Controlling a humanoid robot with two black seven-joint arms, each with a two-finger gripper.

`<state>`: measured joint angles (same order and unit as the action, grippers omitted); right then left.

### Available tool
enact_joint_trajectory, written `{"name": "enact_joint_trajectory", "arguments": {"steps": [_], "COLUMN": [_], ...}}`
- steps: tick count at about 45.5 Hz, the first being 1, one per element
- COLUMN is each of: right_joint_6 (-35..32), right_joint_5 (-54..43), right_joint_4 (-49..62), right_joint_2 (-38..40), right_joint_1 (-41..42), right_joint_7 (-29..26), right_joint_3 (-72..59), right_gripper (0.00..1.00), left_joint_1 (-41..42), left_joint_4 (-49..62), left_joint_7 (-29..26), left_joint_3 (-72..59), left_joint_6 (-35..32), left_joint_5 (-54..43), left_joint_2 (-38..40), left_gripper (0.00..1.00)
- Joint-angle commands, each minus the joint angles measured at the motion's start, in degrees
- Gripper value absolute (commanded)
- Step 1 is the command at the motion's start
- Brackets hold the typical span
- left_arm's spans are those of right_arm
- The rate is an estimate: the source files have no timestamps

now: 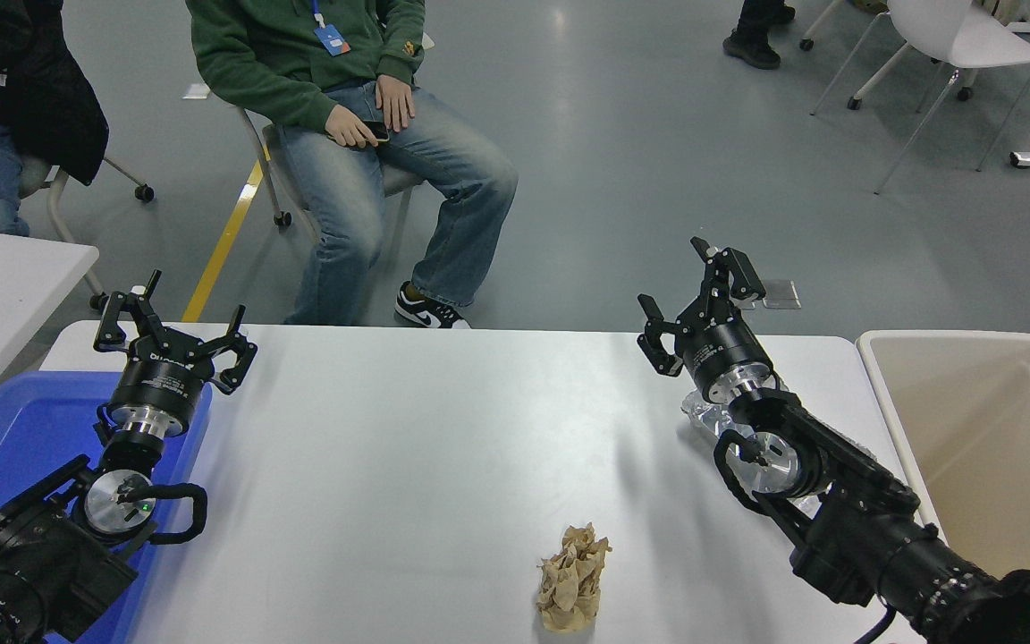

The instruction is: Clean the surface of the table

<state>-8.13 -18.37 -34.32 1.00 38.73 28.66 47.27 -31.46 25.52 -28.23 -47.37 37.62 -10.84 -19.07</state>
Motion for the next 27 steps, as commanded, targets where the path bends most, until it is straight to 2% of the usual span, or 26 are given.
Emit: {"name": "enact_joint_trajectory", "arguments": {"steps": [1, 19, 27], "right_joint_6": [0.04, 0.48, 0.92], "right_joint_5": [0.00, 0.09, 0.88], "right_joint_4": [0.93, 0.93, 0.40], "right_joint_2": [-0.04, 0.40, 1.36], "right_joint_1": [0.74, 1.61, 2.93], "right_joint_7": [-0.01, -0.10, -0.54], "right_joint_3": [-0.24, -0.77, -5.25], "right_gripper": [1.00, 1.00, 1.00], "left_joint_1": [0.00, 0.00, 0.00], "left_joint_4": [0.05, 0.05, -0.04], "left_joint_7": [0.02, 0.02, 0.02], "left_joint_3": [0.00, 0.00, 0.00], "left_joint_6": [0.00, 0.00, 0.00], "left_joint_5": [0.03, 0.03, -0.06], "left_joint_2": [0.00, 0.00, 0.00], "left_gripper": [1.00, 1.00, 1.00]}}
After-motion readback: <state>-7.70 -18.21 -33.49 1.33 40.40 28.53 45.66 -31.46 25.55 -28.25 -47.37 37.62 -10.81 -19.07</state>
